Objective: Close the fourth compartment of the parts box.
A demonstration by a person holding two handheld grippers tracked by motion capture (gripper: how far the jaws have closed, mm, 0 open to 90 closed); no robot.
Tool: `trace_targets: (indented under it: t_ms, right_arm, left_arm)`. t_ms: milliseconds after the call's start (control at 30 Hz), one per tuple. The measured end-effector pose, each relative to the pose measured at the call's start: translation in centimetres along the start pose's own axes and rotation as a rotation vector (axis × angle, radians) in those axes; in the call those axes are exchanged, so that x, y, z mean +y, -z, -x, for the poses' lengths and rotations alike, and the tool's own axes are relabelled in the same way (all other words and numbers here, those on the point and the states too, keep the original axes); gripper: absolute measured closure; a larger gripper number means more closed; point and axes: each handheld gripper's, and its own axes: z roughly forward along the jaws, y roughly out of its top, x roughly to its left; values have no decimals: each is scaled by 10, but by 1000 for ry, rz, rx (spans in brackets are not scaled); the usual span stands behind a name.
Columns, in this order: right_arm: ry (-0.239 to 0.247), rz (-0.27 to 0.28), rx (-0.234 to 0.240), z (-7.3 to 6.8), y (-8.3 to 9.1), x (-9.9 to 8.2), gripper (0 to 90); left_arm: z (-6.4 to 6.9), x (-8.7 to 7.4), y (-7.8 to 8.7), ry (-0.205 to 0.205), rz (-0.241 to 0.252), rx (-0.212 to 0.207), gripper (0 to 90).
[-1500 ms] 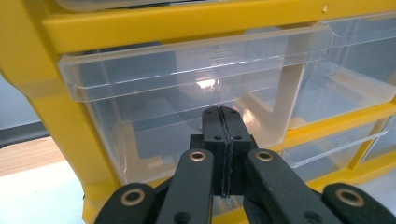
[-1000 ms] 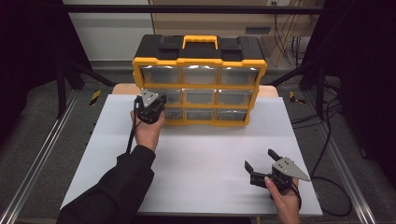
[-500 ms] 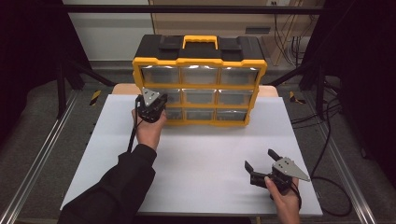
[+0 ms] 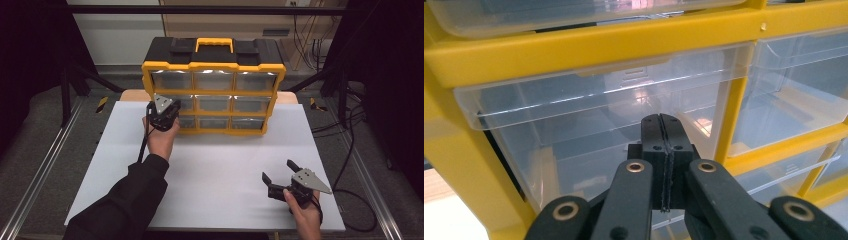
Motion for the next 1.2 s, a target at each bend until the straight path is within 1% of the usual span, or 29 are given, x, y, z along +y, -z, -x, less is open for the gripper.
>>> trace_targets:
  t_ms: [633, 767, 900, 967, 1033, 1133, 1200]
  right_arm:
    - [-8, -6, 9, 0, -1, -1, 19]
    - [-4, -6, 10, 0, -2, -1, 19]
    - [5, -9, 13, -2, -2, -1, 19]
    - [5, -9, 14, -3, -3, -1, 20]
    - [9, -13, 15, -2, -3, -2, 22]
    - [-7, -6, 8, 0, -2, -2, 18]
    - [-13, -2, 6, 1, -2, -1, 18]
  left_arm:
    - [0, 0, 0, -7, -5, 3, 900]
    - [0, 0, 0, -14, -9, 3, 899]
    - [1, 0, 2, -17, -23, 2, 900]
    - [0, -1, 4, -8, -27, -3, 900]
    - [-1, -1, 6, -8, -30, -2, 900]
    - [-2, 1, 10, 15, -26, -9, 900]
    - [-1, 3, 13, 9, -24, -10, 900]
